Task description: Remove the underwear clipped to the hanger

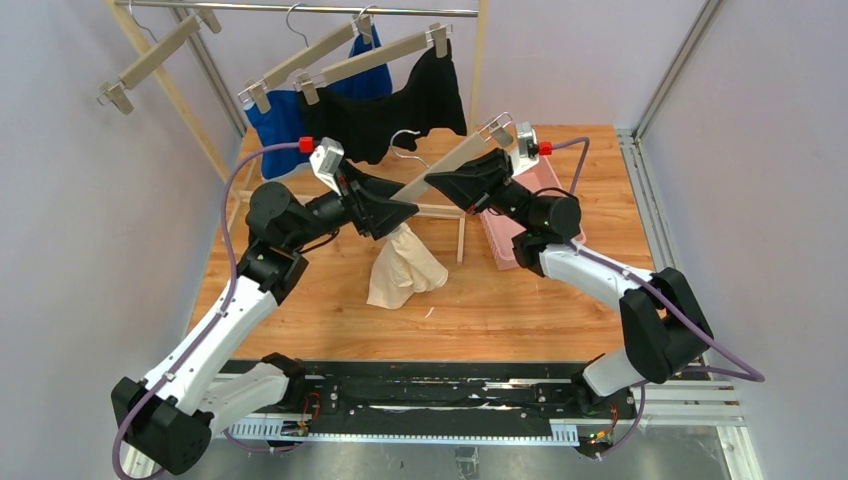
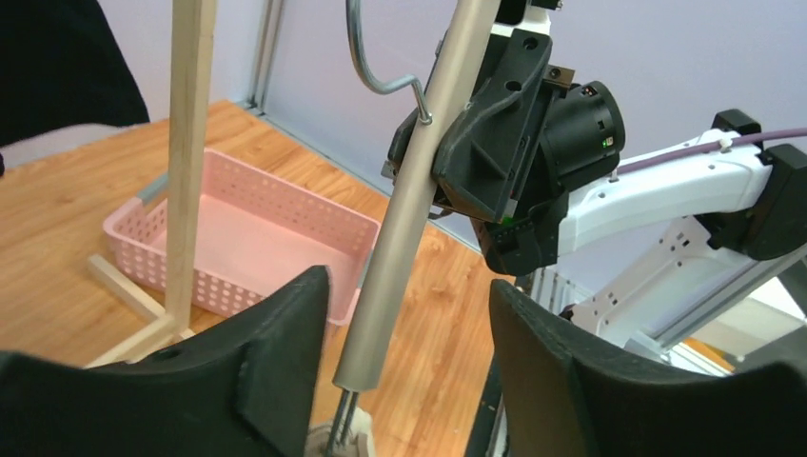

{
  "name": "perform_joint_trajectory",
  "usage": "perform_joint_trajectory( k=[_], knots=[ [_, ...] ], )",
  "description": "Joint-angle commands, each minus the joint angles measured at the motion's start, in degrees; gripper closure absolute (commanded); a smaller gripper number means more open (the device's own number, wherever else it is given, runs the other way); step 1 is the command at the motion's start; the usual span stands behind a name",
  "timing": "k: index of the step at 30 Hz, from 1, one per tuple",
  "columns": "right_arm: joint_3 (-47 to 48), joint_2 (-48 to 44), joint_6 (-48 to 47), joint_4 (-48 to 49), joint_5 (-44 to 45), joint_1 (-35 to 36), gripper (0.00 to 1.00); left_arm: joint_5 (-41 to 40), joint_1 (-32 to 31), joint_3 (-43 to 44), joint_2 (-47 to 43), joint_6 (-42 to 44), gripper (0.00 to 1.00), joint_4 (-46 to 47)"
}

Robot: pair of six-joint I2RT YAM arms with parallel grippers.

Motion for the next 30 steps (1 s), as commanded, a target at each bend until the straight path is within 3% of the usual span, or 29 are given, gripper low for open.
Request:
perform_joint_trajectory(
  k=[1, 9, 20, 22, 26, 27, 28, 30],
  knots=[
    [0.3, -2.9, -2.7, 1.6, 0.6, 0.4, 0.99, -4.4, -0.4, -1.4, -4.1, 4.5, 0.3, -2.1],
    [-0.6, -5.5, -2.5, -0.1, 0.7, 0.5, 0.99, -9.2, -0.4, -1.7, -9.2, 12.1, 0.25, -13.9],
    [-1.3, -7.4, -1.2, 0.1, 0.2, 0.5, 0.99, -7.4, -0.4, -3.8, -9.1, 10.6, 0.27, -11.7],
    [-1.5, -7.8, -1.4, 0.0, 0.3, 0.5, 1.0, -6.8, -0.4, -4.3, -9.0, 10.3, 0.36, -10.7],
    [-2.1, -7.9, -1.6, -0.3, 0.4, 0.5, 0.99, -3.9, -0.4, -3.7, -7.8, 10.1, 0.86, -9.6],
    [-2.2, -7.8, -1.6, -0.3, 0.4, 0.5, 0.99, -3.8, -0.4, -3.5, -7.5, 10.0, 0.94, -9.5],
    [-2.3, -7.8, -1.6, -0.3, 0.4, 0.5, 0.99, -3.7, -0.4, -3.4, -7.5, 9.9, 0.99, -9.3],
    [-2.7, -7.8, -1.7, -0.4, 0.4, 0.5, 0.99, -3.8, -0.4, -3.4, -7.7, 9.7, 1.0, -8.6]
  ],
)
